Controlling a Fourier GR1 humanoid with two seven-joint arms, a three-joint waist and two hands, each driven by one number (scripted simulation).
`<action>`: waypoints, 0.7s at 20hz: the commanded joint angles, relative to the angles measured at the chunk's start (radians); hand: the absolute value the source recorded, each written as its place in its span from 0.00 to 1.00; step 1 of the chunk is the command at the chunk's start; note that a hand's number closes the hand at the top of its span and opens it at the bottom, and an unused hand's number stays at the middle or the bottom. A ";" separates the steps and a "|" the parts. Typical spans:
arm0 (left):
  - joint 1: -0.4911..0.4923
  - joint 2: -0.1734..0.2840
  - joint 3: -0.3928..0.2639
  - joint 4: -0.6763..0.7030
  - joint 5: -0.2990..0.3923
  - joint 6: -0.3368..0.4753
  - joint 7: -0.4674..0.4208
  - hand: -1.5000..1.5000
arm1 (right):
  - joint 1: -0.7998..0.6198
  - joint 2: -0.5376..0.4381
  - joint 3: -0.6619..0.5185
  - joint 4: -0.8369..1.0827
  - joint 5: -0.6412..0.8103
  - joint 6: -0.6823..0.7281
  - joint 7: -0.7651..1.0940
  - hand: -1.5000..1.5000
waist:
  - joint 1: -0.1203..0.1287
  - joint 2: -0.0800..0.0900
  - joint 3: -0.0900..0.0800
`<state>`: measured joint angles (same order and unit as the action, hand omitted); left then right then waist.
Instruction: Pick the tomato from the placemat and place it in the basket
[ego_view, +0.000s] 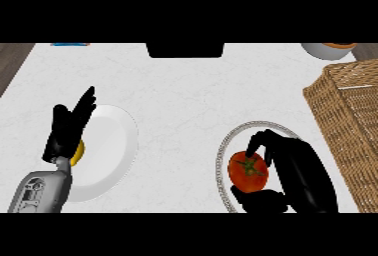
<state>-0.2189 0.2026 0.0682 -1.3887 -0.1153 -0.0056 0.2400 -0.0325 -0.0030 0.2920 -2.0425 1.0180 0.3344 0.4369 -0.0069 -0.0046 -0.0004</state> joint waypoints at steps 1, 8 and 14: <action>0.006 -0.007 0.002 0.026 -0.005 0.006 -0.025 0.50 | -0.073 0.003 0.014 -0.200 -0.167 -0.026 0.210 1.00 | -0.003 0.000 -0.001; -0.006 0.010 0.010 0.016 0.009 -0.023 -0.005 0.50 | -0.415 0.003 -0.160 -0.407 -0.273 0.189 0.557 1.00 | 0.006 -0.001 -0.002; 0.010 0.011 0.014 -0.034 0.015 -0.022 0.027 0.50 | -0.726 0.003 -0.363 -0.305 -0.365 0.298 0.701 1.00 | 0.004 -0.004 -0.001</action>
<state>-0.2121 0.2180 0.0800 -1.3913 -0.1123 -0.0235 0.2344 -0.5824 -0.0008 0.0526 -2.3056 0.7933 0.4996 0.9521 -0.0035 -0.0065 -0.0017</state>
